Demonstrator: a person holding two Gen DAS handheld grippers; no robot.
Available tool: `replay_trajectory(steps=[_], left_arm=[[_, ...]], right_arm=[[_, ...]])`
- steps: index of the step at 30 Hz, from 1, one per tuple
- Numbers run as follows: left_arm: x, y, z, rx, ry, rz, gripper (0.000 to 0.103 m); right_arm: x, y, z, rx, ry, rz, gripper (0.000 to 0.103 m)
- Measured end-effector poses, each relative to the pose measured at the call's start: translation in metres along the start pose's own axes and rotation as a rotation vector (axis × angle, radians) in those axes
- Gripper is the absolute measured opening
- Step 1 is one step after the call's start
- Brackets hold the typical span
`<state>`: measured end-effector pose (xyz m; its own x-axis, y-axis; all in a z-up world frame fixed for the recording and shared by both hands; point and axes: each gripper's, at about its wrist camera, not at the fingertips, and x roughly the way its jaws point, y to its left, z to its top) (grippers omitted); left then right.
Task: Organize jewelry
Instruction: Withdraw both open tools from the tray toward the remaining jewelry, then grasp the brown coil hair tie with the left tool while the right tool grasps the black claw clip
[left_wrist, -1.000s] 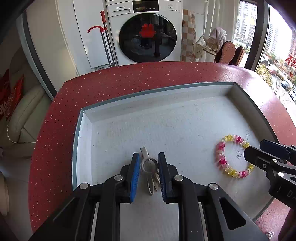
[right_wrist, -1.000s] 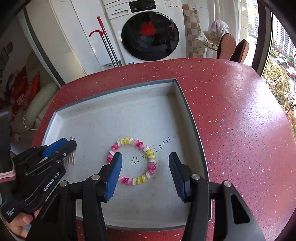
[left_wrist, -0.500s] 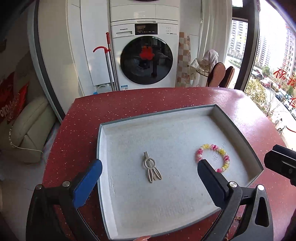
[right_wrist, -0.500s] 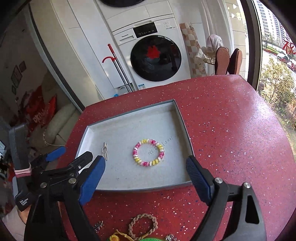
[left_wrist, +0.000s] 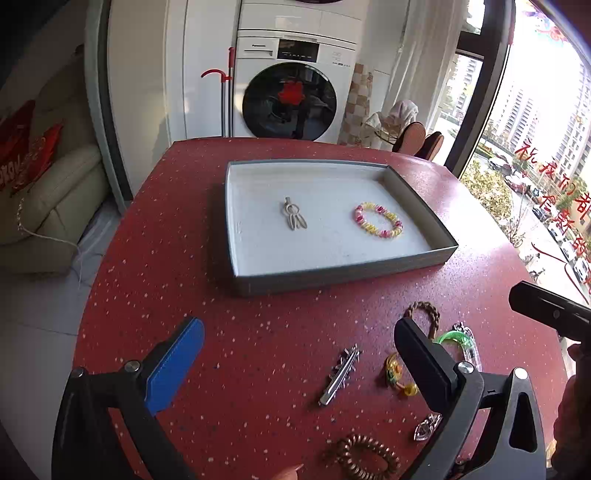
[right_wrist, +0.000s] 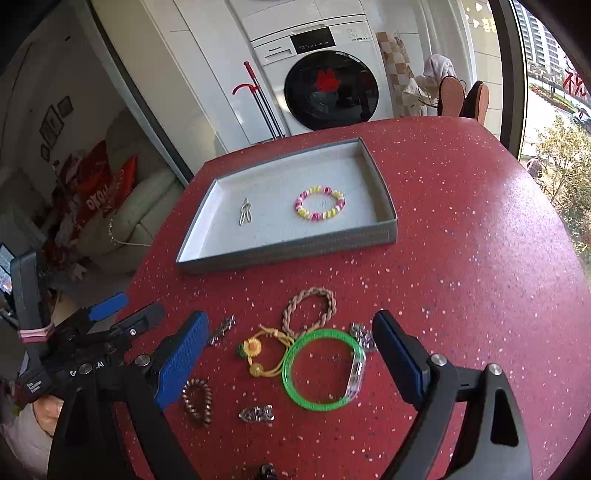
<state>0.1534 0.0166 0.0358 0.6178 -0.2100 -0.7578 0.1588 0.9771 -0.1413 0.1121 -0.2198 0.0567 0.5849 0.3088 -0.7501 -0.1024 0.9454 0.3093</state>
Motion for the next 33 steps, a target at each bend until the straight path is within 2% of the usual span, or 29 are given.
replay_trajectory(steps=[5,7,15,27,31,33], left_arm=[[-0.009,0.005,-0.039,-0.020,0.030,-0.003,0.103],[-0.012,0.003,-0.051,-0.014,0.046,-0.027,0.103],[-0.012,-0.019,-0.085,0.028,0.089,-0.032,0.103],[-0.003,-0.038,-0.093,0.098,0.086,-0.023,0.103],[0.000,-0.040,-0.094,0.110,0.085,-0.014,0.103],[0.000,-0.042,-0.095,0.121,0.083,-0.010,0.103]], right_arm=[[-0.013,0.005,-0.045,-0.039,0.027,-0.062,0.092],[-0.017,0.006,-0.061,-0.034,0.037,-0.063,0.092],[-0.021,0.012,-0.107,-0.050,0.091,-0.063,0.092],[-0.008,0.028,-0.132,-0.103,0.116,-0.090,0.091],[-0.004,0.031,-0.132,-0.114,0.116,-0.106,0.086],[0.000,0.034,-0.133,-0.124,0.120,-0.114,0.080]])
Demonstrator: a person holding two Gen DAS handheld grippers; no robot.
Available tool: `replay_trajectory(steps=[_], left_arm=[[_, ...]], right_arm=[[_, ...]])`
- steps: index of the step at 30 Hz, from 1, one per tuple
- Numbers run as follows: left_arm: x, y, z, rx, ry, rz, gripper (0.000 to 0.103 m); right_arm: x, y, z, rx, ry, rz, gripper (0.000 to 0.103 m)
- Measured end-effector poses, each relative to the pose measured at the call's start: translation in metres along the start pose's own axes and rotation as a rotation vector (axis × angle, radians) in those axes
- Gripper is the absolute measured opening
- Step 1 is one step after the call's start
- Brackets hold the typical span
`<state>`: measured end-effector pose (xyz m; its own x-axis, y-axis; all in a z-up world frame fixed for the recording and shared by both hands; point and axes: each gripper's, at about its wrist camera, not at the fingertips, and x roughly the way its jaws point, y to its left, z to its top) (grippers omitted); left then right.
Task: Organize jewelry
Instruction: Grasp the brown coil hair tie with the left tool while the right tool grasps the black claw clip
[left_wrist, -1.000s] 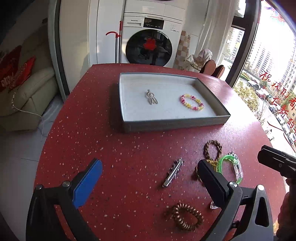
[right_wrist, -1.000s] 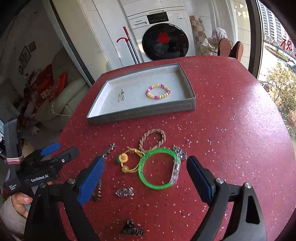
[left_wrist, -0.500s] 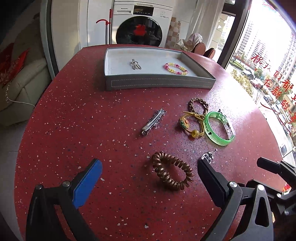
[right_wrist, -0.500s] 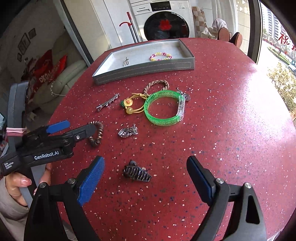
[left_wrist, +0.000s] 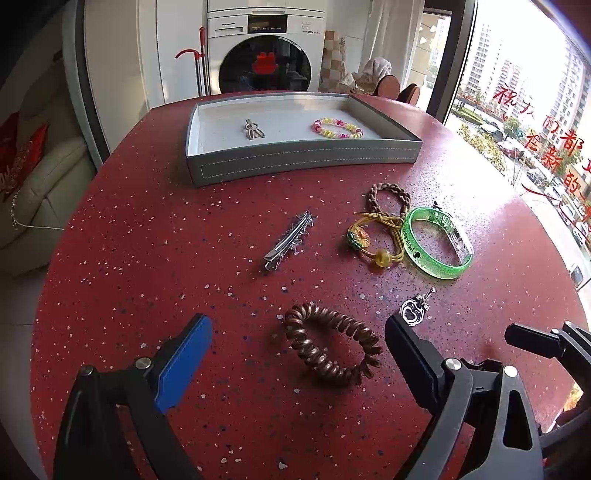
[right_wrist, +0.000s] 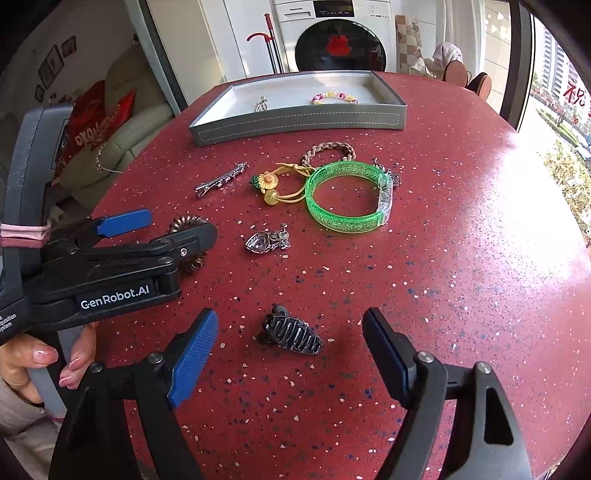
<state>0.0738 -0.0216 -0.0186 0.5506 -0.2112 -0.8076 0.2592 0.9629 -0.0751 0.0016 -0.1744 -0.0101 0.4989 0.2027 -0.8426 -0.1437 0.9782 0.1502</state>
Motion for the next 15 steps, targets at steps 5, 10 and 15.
replay_trajectory(steps=[5,10,15], left_arm=[[0.0031,-0.0057,-0.0029,0.024,0.010,0.011,0.093],[0.0072,-0.0076,-0.0064,0.033,0.023,0.029,0.085],[0.0066,-0.0064,-0.0083,0.039,0.016,0.040,0.074]], right_arm=[[0.0074,0.0069,-0.0020,-0.025,0.013,-0.037,0.065],[0.0072,0.0098,-0.0023,-0.045,0.016,-0.088,0.043],[0.0061,0.0029,-0.0005,-0.013,0.015,-0.075,0.039]])
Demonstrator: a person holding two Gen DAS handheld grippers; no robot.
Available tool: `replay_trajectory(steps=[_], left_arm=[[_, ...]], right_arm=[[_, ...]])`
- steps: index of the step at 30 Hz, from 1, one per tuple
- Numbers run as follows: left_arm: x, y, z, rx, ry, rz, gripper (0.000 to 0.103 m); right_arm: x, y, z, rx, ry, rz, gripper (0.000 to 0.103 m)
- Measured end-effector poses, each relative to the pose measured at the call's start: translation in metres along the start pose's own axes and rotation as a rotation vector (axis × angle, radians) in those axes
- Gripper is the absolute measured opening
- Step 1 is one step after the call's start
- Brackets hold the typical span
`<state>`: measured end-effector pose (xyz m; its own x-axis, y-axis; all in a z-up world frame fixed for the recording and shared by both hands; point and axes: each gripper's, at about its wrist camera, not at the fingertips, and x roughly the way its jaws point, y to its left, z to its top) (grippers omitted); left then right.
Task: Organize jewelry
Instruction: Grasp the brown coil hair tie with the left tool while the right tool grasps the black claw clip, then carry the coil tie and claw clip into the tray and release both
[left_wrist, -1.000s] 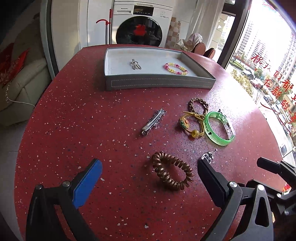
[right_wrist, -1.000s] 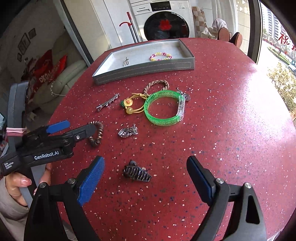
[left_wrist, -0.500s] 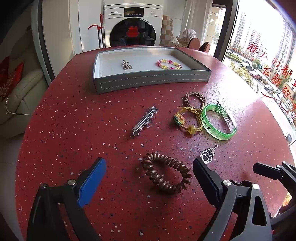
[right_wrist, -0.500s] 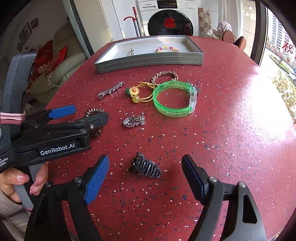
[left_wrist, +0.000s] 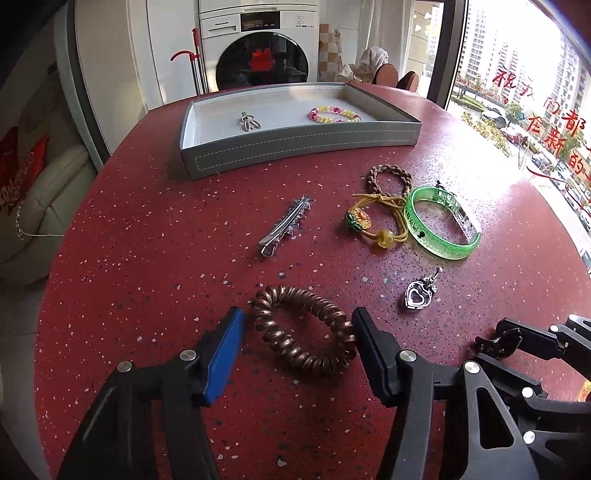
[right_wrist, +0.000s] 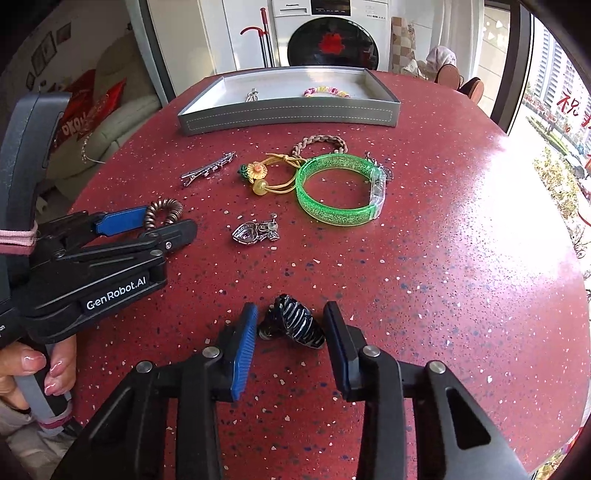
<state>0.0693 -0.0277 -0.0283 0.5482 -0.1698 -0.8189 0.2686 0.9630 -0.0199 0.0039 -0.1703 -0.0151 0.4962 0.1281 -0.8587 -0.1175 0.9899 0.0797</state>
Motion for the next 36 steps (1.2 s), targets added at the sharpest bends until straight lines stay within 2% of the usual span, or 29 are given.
replay_trajectory(steps=[5,11,16,26,36], left_arm=[[-0.002,0.004,0.000,-0.009,-0.008,0.001,0.053],[-0.005,0.012,0.000,-0.036,-0.020,-0.025,0.041],[-0.010,0.018,0.001,-0.049,-0.032,-0.070,0.040],[-0.016,0.020,0.006,-0.060,-0.043,-0.101,0.040],[-0.031,0.027,0.028,-0.080,-0.076,-0.131,0.040]], right_arm=[[-0.002,-0.002,-0.001,0.016,-0.005,0.017,0.039],[-0.003,-0.007,0.000,0.042,-0.002,0.036,0.038],[-0.005,-0.011,0.001,0.063,-0.007,0.045,0.037],[-0.012,-0.022,0.007,0.098,-0.028,0.057,0.037],[-0.023,-0.040,0.033,0.128,-0.073,0.064,0.037]])
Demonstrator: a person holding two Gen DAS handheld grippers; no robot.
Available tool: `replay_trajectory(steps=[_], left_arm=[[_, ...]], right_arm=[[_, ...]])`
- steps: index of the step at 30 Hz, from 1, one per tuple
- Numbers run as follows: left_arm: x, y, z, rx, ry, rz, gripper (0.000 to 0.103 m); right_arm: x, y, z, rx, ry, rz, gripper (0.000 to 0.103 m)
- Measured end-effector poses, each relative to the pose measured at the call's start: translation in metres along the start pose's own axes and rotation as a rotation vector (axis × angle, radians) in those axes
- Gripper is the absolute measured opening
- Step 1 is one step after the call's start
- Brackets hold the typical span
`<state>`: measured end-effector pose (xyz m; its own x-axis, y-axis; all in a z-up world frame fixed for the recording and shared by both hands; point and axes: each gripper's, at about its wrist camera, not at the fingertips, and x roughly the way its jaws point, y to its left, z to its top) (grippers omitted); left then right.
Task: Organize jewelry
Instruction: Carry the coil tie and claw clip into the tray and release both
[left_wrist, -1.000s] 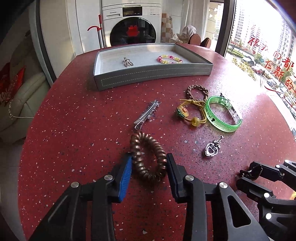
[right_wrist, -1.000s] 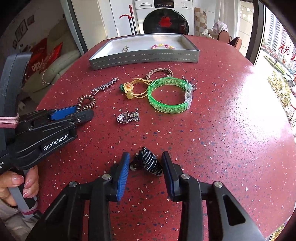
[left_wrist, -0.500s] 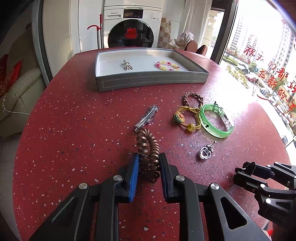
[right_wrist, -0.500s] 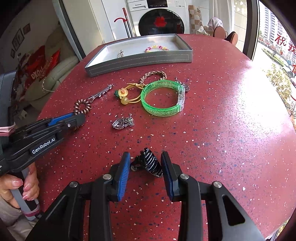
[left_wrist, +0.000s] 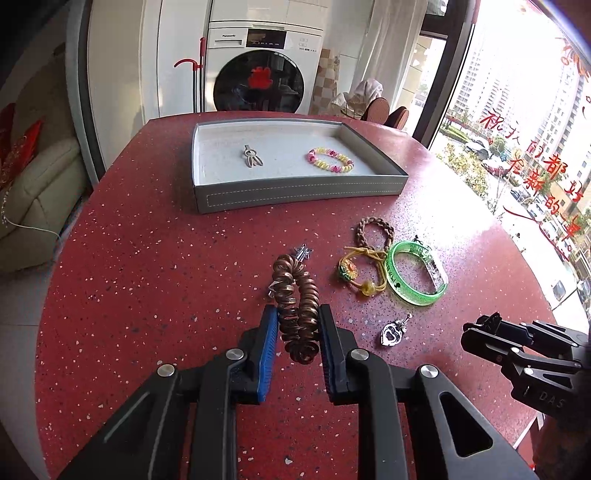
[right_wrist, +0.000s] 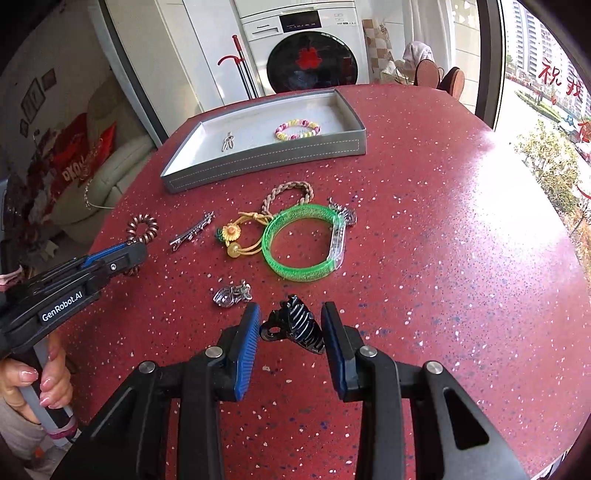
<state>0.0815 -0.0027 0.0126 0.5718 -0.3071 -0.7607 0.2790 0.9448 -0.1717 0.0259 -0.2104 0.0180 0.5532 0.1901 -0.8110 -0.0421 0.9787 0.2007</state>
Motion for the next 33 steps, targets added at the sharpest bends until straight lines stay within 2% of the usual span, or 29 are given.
replay_trajectory(steps=[15,25,33], left_arm=[[-0.006,0.007,0.077,0.015,-0.084,-0.025,0.040],[0.014,0.010,0.130,-0.002,-0.085,-0.022,0.040],[0.042,0.016,0.176,-0.026,-0.086,0.003,0.040]], right_arm=[[0.001,-0.015,0.101,0.006,-0.089,0.016,0.037],[0.019,-0.010,0.169,-0.024,-0.112,0.044,0.037],[0.055,-0.021,0.218,0.005,-0.080,0.061,0.037]])
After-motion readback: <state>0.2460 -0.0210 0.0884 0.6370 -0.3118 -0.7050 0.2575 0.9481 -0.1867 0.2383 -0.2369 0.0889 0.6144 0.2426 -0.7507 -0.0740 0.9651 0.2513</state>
